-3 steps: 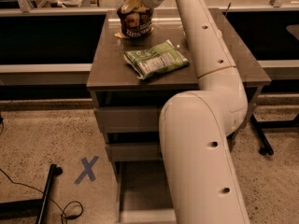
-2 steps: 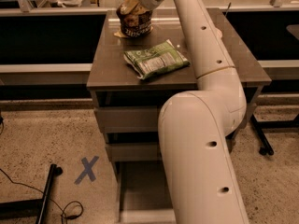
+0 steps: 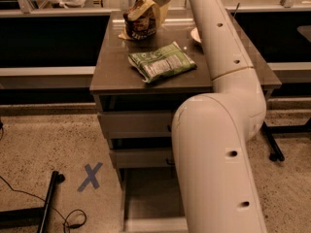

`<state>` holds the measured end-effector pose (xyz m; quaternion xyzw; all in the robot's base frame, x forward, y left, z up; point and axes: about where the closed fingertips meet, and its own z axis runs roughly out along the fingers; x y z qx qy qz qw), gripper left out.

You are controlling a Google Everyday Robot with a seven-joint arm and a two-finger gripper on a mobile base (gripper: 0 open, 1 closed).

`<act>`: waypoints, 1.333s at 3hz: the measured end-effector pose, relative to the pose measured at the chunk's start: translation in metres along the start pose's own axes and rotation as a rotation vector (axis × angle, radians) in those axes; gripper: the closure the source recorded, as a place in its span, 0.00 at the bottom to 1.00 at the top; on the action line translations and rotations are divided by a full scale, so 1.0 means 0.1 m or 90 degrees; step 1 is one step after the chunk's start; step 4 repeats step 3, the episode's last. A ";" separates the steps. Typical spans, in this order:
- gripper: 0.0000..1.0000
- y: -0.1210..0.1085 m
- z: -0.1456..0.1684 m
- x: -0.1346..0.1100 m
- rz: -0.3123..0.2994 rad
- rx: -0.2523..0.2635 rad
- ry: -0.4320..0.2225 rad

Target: Pick brown chip bag from bottom drawer and place on counter

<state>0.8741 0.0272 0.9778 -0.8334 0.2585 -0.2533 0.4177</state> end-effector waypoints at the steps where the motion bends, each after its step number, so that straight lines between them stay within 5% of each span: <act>1: 0.00 -0.17 -0.64 0.14 0.015 -0.003 0.050; 2: 0.00 -0.22 -1.19 0.22 0.048 0.036 0.069; 4: 0.00 -0.13 -1.24 0.25 0.051 0.031 0.074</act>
Offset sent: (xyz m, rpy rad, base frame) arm -0.1224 -0.1206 0.1143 0.1652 -0.0982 -0.1828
